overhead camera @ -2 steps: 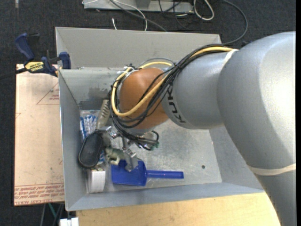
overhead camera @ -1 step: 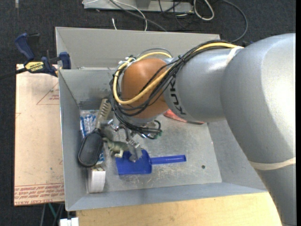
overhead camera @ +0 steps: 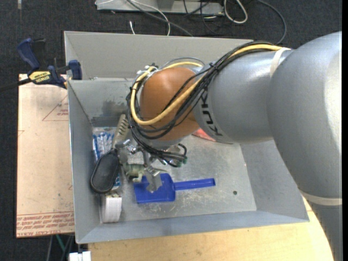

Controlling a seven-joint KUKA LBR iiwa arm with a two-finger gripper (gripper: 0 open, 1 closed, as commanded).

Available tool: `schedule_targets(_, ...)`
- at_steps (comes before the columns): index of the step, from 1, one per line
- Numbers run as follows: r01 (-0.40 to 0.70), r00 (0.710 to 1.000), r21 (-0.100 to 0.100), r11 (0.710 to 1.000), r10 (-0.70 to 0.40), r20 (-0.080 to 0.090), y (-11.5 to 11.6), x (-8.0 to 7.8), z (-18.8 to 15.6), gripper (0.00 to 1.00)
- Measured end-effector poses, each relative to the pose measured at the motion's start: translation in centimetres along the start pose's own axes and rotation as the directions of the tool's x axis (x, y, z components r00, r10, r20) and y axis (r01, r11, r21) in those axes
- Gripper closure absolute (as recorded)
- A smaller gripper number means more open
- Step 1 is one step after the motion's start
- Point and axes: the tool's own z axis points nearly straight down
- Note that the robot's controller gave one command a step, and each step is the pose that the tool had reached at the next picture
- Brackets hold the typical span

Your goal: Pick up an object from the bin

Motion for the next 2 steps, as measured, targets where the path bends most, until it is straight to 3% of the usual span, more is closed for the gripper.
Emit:
schedule_targets(1,0.107,0.994,0.011,0.994,-0.107,0.006,-1.59,-2.45,4.51,1.0)
schedule_targets(2,0.107,0.994,0.011,0.994,-0.107,0.006,-1.59,-2.45,4.51,1.0)
